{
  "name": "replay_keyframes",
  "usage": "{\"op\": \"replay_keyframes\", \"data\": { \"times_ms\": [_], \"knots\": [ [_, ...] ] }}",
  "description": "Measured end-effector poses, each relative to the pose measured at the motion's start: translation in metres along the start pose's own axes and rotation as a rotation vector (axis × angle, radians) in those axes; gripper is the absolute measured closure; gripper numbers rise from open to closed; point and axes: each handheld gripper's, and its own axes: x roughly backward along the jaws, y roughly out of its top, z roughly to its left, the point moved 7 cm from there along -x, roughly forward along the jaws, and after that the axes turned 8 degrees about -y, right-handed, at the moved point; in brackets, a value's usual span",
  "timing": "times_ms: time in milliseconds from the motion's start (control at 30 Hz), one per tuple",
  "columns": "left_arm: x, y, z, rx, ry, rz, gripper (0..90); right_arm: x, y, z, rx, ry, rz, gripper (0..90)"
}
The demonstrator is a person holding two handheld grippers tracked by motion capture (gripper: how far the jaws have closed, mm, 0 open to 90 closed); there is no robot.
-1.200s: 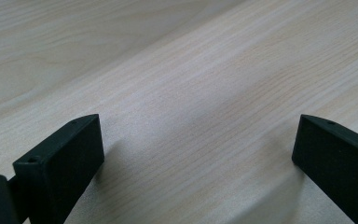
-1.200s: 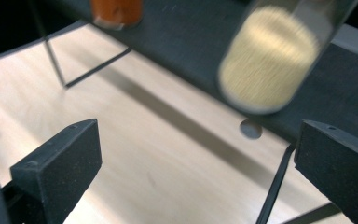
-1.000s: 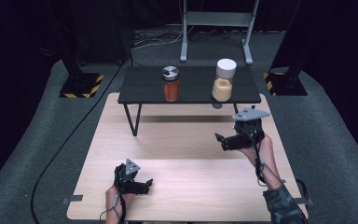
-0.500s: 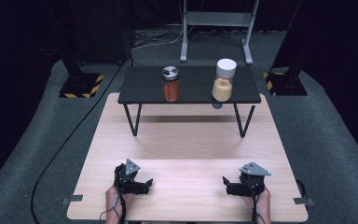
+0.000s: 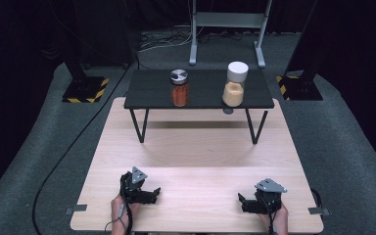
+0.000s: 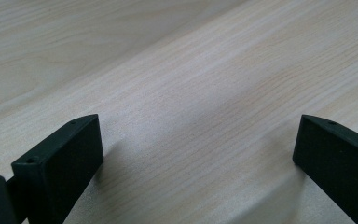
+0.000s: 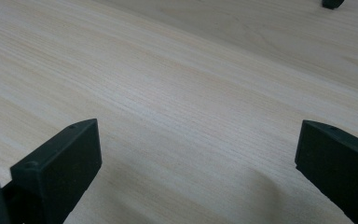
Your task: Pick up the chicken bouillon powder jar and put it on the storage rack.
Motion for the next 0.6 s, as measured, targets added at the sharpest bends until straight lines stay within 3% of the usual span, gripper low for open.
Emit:
{"op": "replay_keyframes", "data": {
  "times_ms": [600],
  "knots": [
    [-0.0002, 0.0000, 0.0002, 0.004, -0.001, -0.001, 1.2, 0.0001, -0.0008, -0.0011, -0.053, -0.035, 0.000, 0.0]
  ]
}}
